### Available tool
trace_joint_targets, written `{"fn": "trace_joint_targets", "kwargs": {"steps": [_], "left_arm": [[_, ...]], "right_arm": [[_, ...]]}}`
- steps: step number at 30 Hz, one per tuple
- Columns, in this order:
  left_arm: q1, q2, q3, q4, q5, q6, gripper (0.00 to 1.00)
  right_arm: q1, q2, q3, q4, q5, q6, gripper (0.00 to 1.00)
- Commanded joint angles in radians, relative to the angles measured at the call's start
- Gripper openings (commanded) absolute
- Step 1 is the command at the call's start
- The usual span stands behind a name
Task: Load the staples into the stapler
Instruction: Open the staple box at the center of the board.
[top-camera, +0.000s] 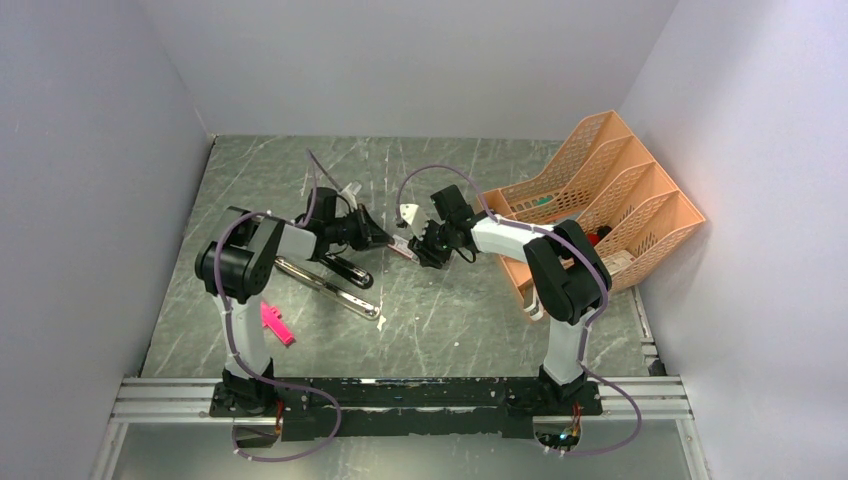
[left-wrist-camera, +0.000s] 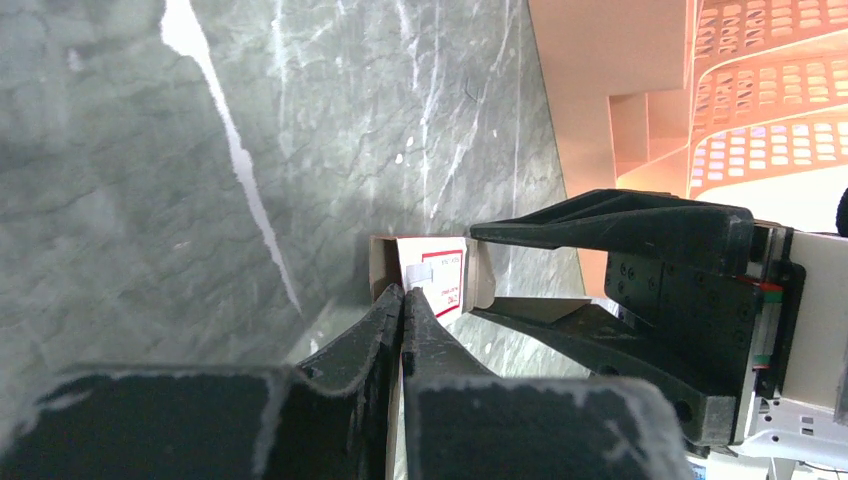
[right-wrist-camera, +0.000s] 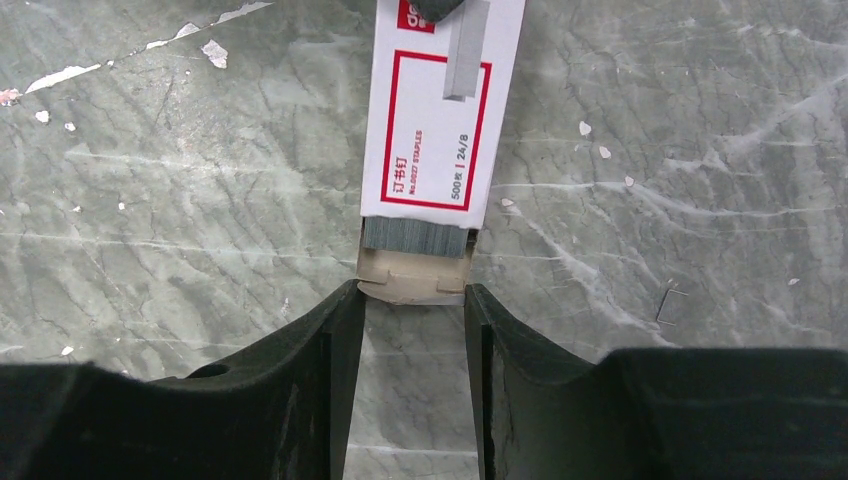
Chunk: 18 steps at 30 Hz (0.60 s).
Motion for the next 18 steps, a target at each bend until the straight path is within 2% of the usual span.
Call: {"fn": "trace_joint_targets", "kwargs": {"steps": [1,18], "left_arm": [[0.027,-0.033,-0.022,0.018,-0.014,0.005,0.07],[0.134,-0.07,-0.017,-0.023,-0.035,0.041,0.07]], "right_arm": [[-0.004,0.051,-0.02,-0.062,0.058,-0.01,0.43],[-0.005,0.057,-0.011,-0.089,0.064,-0.013,0.43]]}}
